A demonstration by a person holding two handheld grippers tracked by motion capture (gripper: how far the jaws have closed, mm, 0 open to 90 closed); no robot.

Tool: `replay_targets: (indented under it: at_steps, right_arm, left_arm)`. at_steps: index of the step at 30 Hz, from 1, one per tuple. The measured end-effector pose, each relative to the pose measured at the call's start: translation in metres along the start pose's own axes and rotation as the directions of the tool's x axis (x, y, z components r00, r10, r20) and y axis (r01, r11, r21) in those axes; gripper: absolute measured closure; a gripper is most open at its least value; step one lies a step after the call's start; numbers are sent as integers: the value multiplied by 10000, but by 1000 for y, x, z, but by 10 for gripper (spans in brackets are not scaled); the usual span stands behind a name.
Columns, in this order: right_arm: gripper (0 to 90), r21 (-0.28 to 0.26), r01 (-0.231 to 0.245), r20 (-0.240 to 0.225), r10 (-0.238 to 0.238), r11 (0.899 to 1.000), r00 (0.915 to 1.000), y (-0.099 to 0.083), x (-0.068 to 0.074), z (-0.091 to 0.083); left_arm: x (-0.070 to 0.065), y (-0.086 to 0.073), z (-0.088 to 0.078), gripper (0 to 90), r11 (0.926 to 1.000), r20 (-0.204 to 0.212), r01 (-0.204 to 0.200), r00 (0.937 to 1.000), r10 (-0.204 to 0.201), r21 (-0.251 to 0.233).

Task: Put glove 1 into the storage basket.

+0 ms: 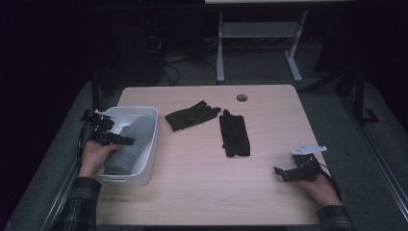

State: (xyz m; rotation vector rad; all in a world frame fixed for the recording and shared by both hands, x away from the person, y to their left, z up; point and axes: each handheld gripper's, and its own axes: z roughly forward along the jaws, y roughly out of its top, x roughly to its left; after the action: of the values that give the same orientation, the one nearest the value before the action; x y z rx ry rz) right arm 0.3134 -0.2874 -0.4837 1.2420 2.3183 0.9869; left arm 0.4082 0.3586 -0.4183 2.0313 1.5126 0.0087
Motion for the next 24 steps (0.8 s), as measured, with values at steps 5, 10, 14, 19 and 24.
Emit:
replay_targets:
  at_steps: [5, 10, 14, 19, 24]
  right_arm:
    - [41, -8, -13, 2, 13, 10000, 10000, 0, 0, 0]
    - [41, -3, -14, 5, 14, 10000, 10000, 0, 0, 0]
    - [41, -5, -12, 4, 12, 10000, 10000, 0, 0, 0]
    - [41, 1, 0, 2, 0, 10000, 10000, 0, 0, 0]
    - [41, -1, 3, 2, -3, 10000, 10000, 0, 0, 0]
  left_arm:
    - [1, -1, 5, 493, 9998, -175, -178, 9997, 178, 19]
    - [-5, 1, 3, 342, 9990, -686, -456, 9966, 452, -40]
    - [-10, 4, -6, 250, 9970, -1267, -718, 9896, 675, -296]
    - [-18, 9, -19, 176, 9911, -1365, -999, 9868, 873, -883]
    - [-34, 13, -29, 162, 9815, -1223, -1401, 9847, 1243, -1308]
